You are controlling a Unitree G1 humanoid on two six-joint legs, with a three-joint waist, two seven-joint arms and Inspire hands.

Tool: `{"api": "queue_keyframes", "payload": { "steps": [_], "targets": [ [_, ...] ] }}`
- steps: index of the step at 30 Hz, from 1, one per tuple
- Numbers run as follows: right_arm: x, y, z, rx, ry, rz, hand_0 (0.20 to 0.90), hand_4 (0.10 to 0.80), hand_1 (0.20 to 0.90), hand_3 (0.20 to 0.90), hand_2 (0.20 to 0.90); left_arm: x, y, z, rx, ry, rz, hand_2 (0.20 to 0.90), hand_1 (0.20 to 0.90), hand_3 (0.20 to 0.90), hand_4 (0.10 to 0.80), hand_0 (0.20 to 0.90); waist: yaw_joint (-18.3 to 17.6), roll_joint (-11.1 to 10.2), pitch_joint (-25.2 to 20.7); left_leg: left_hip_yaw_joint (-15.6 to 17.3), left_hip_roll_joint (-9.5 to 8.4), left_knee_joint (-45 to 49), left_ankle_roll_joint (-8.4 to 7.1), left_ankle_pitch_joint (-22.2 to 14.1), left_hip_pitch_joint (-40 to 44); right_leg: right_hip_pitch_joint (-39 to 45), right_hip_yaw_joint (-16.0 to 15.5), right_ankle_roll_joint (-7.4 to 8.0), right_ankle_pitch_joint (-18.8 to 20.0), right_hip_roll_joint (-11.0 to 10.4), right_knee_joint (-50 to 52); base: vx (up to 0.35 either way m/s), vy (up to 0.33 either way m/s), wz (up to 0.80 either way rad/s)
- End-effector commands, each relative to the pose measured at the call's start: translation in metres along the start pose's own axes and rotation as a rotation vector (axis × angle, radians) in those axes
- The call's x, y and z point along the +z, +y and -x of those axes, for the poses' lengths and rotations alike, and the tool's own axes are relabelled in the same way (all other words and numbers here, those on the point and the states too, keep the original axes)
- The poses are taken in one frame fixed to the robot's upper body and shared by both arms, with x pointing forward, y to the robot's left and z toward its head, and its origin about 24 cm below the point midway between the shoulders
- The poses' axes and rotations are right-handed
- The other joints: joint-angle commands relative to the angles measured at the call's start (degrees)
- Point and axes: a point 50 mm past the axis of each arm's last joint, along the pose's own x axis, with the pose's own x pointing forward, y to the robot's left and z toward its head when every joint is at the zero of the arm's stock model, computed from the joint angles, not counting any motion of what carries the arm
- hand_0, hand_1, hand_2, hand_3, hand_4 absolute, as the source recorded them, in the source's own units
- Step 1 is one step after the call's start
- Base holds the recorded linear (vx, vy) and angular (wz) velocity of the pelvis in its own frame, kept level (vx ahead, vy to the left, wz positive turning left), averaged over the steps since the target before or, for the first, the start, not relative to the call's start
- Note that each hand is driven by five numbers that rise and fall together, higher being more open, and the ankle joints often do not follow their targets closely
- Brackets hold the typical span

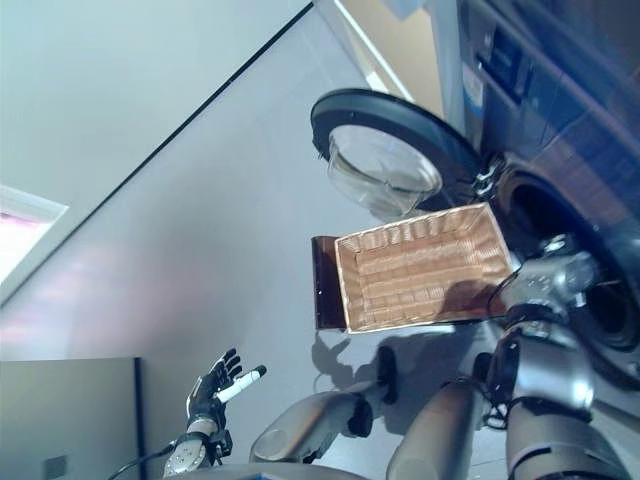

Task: Pick up the clothes and place them into the washing machine

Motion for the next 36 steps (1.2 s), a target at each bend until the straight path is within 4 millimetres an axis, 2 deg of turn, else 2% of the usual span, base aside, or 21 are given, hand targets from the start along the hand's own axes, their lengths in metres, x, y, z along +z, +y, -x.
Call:
{"api": "queue_keyframes", "payload": {
  "steps": [1,2,6,10,11,12,13,14,15,17,18,19,20,23,27,29,30,34,35,36],
  "targets": [
    [-0.015,-0.012,0.005,0.100,-0.011,0.213,0.900,0.800,0.900,0.900,0.900,-0.003,0.023,-0.002,0.100,0.018,-0.065,0.900,0.900,0.900,0.800,0.900,1.3,-0.7,-5.8,-2.8,0.19,2.5,-4.88,-2.2,-3.6,8.2,-2.8,-2.74,0.5,2.3,-8.8,0.001,-0.073,0.18],
    [-0.030,-0.021,0.010,0.118,0.034,0.317,0.900,0.800,0.900,0.900,0.900,-0.006,0.026,-0.002,0.111,0.041,-0.081,0.900,0.900,0.900,0.800,0.900,1.2,-1.6,-5.8,-3.1,0.23,2.4,-4.94,-2.2,-2.8,9.2,-3.3,-2.64,0.4,2.4,-9.0,0.030,-0.053,0.15],
    [-0.083,-0.048,0.039,0.190,0.193,0.466,0.900,0.800,0.900,0.900,0.900,-0.019,0.032,0.002,0.124,0.116,-0.138,0.900,0.900,0.900,0.800,0.900,0.6,-5.2,-6.6,-3.8,0.83,2.3,-5.07,-2.5,-0.8,12.2,-4.7,-2.58,0.5,2.9,-10.3,0.052,-0.056,0.12],
    [-0.113,-0.066,0.063,0.224,0.300,0.501,0.900,0.800,0.900,0.900,0.900,-0.031,0.043,0.009,0.150,0.186,-0.166,0.900,0.900,0.900,0.800,0.900,0.2,-8.4,-8.4,-4.2,0.95,2.1,-4.96,-3.5,1.4,15.2,-5.8,-2.36,0.6,3.0,-11.9,0.089,-0.022,0.08],
    [-0.118,-0.073,0.068,0.235,0.322,0.534,0.900,0.800,0.900,0.900,0.900,-0.034,0.046,0.010,0.159,0.204,-0.174,0.900,0.900,0.900,0.800,0.900,0.2,-9.3,-9.0,-4.2,1.13,2.1,-4.95,-3.7,1.9,15.8,-6.0,-2.31,0.6,3.1,-12.4,0.056,-0.016,0.03],
    [-0.119,-0.073,0.068,0.235,0.324,0.534,0.900,0.800,0.900,0.900,0.900,-0.034,0.046,0.010,0.161,0.205,-0.175,0.900,0.900,0.900,0.800,0.900,0.1,-9.4,-9.0,-4.2,1.12,2.0,-4.95,-3.7,2.0,16.0,-6.1,-2.30,0.6,3.1,-12.5,0.074,-0.027,-0.04],
    [-0.127,-0.081,0.077,0.260,0.362,0.557,0.900,0.800,0.900,0.900,0.900,-0.038,0.052,0.013,0.174,0.232,-0.186,0.900,0.900,0.900,0.800,0.900,0.0,-11.1,-10.3,-4.1,1.42,1.6,-4.93,-4.1,3.0,17.3,-6.1,-2.11,0.9,3.4,-13.8,0.056,-0.019,-0.03],
    [-0.127,-0.082,0.077,0.260,0.363,0.558,0.900,0.800,0.900,0.900,0.900,-0.038,0.052,0.013,0.175,0.232,-0.187,0.900,0.900,0.900,0.800,0.900,0.0,-11.2,-10.3,-4.1,1.42,1.5,-4.93,-4.1,3.1,17.4,-6.2,-2.11,1.0,3.4,-13.9,0.099,-0.041,0.01],
    [-0.134,-0.096,0.084,0.265,0.400,0.593,0.900,0.800,0.900,0.900,0.900,-0.040,0.056,0.014,0.181,0.255,-0.197,0.900,0.900,0.900,0.800,0.900,-0.2,-12.7,-11.6,-4.0,1.78,1.1,-4.91,-4.4,4.3,18.7,-6.4,-1.93,1.3,3.6,-15.0,0.070,-0.034,0.03],
    [-0.139,-0.110,0.091,0.272,0.430,0.624,0.900,0.800,0.900,0.900,0.900,-0.041,0.059,0.014,0.191,0.269,-0.203,0.900,0.900,0.900,0.800,0.900,-0.5,-14.2,-12.8,-4.1,2.10,0.6,-4.93,-4.5,5.4,20.1,-6.6,-1.81,1.6,3.9,-16.2,0.066,-0.035,0.02],
    [-0.139,-0.111,0.091,0.272,0.431,0.625,0.900,0.800,0.900,0.900,0.900,-0.042,0.060,0.015,0.191,0.270,-0.203,0.900,0.900,0.900,0.800,0.900,-0.5,-14.2,-12.8,-4.1,2.09,0.6,-4.93,-4.5,5.5,20.2,-6.7,-1.80,1.6,3.9,-16.3,0.000,0.000,0.00],
    [-0.142,-0.136,0.096,0.266,0.475,0.719,0.900,0.800,0.900,0.900,0.900,-0.040,0.060,0.013,0.182,0.270,-0.218,0.900,0.900,0.900,0.800,0.900,-1.0,-15.6,-13.8,-4.2,2.35,0.4,-4.95,-4.5,6.5,21.4,-6.7,-1.82,1.9,4.2,-16.9,0.018,-0.026,-0.05],
    [-0.143,-0.150,0.100,0.248,0.497,0.769,0.900,0.800,0.900,0.900,0.900,-0.041,0.060,0.013,0.174,0.281,-0.233,0.900,0.900,0.900,0.800,0.900,-1.3,-16.1,-14.4,-4.2,2.41,0.2,-4.87,-4.7,7.1,22.0,-6.7,-1.83,2.1,4.3,-17.2,0.028,-0.039,0.03],
    [-0.146,-0.183,0.112,0.252,0.550,0.939,0.900,0.800,0.900,0.900,0.900,-0.045,0.059,0.015,0.137,0.308,-0.274,0.900,0.900,0.900,0.800,0.900,-2.1,-17.2,-16.1,-3.9,2.50,-0.1,-4.64,-5.2,8.5,23.4,-6.6,-1.77,2.6,4.5,-18.2,0.011,-0.033,0.00],
    [-0.142,-0.225,0.126,0.273,0.619,1.104,0.900,0.800,0.900,0.900,0.900,-0.051,0.059,0.019,0.119,0.330,-0.255,0.900,0.900,0.900,0.800,0.900,-3.1,-17.7,-17.9,-3.0,2.75,-0.2,-4.65,-5.7,10.3,25.0,-6.0,-1.57,3.3,4.8,-19.8,-0.013,-0.048,-0.10],
    [-0.142,-0.235,0.133,0.343,0.627,1.223,0.900,0.800,0.900,0.900,0.900,-0.050,0.058,0.019,0.101,0.329,-0.271,0.900,0.900,0.900,0.800,0.900,-3.3,-17.8,-18.3,-2.6,2.94,-0.3,-4.66,-5.7,11.3,25.8,-5.6,-1.55,3.7,5.0,-20.7,-0.041,-0.065,-0.20],
    [-0.138,-0.251,0.136,0.302,0.656,1.259,0.900,0.800,0.900,0.900,0.900,-0.051,0.057,0.019,0.098,0.330,-0.275,0.900,0.900,0.900,0.800,0.900,-3.5,-17.9,-18.5,-2.4,3.07,-0.7,-4.66,-5.7,11.8,26.1,-5.5,-1.54,4.0,5.1,-20.9,-0.060,-0.071,-0.19],
    [-0.130,-0.292,0.153,0.362,0.760,1.568,0.900,0.800,0.900,0.900,0.900,-0.055,0.052,0.021,0.064,0.346,-0.279,0.900,0.900,0.900,0.800,0.900,-4.1,-17.7,-19.2,-2.0,3.56,-2.8,-5.10,-4.4,13.0,27.2,-4.7,-1.36,5.9,5.2,-23.7,-0.072,-0.062,-0.10],
    [-0.130,-0.292,0.153,0.362,0.760,1.568,0.900,0.800,0.900,0.900,0.900,-0.055,0.052,0.021,0.064,0.346,-0.279,0.900,0.900,0.900,0.800,0.900,-4.1,-17.7,-19.2,-2.0,3.56,-2.8,-5.10,-4.4,13.0,27.2,-4.7,-1.36,5.9,5.2,-23.7,-0.051,-0.053,-0.03],
    [-0.128,-0.305,0.160,0.389,0.824,1.651,0.900,0.800,0.900,0.900,0.900,-0.058,0.048,0.022,0.037,0.372,-0.285,0.900,0.900,0.900,0.800,0.900,-4.2,-17.4,-19.5,-1.9,3.67,-3.7,-5.32,-3.8,13.7,27.9,-4.8,-1.32,5.9,5.3,-24.5,-0.044,-0.043,-0.08]
  ]
}}
